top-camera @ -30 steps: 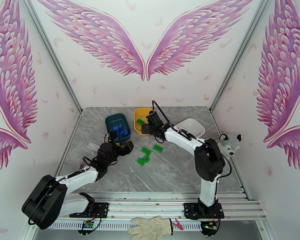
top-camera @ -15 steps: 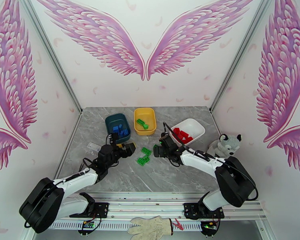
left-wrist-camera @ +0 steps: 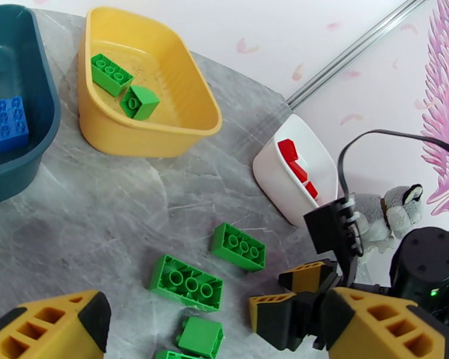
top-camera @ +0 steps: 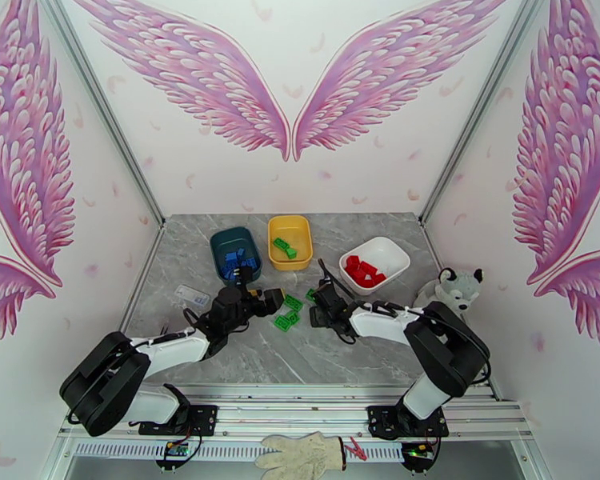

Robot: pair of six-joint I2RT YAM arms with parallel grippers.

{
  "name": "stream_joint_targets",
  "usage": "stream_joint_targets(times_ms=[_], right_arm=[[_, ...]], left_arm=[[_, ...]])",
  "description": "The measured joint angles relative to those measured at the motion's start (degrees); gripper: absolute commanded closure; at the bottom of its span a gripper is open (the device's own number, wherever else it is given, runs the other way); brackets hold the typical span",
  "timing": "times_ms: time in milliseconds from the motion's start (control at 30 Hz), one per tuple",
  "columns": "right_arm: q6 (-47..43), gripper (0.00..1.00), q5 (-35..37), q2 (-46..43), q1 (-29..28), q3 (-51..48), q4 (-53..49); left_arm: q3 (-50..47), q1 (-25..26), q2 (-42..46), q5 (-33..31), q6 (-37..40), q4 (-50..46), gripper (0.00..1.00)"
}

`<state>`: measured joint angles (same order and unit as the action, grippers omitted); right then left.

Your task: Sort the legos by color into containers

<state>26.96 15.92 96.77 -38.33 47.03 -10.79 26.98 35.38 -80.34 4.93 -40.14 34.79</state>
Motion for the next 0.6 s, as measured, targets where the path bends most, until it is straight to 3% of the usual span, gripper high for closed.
stream_joint_targets(times_ms=[600], right_arm=[[0.00, 0.43, -1.62, 8.24, 6.40, 11.45, -0.52]], left_arm=[[2.32, 0.02, -3.39, 1.46, -0.39, 1.62, 0.01]])
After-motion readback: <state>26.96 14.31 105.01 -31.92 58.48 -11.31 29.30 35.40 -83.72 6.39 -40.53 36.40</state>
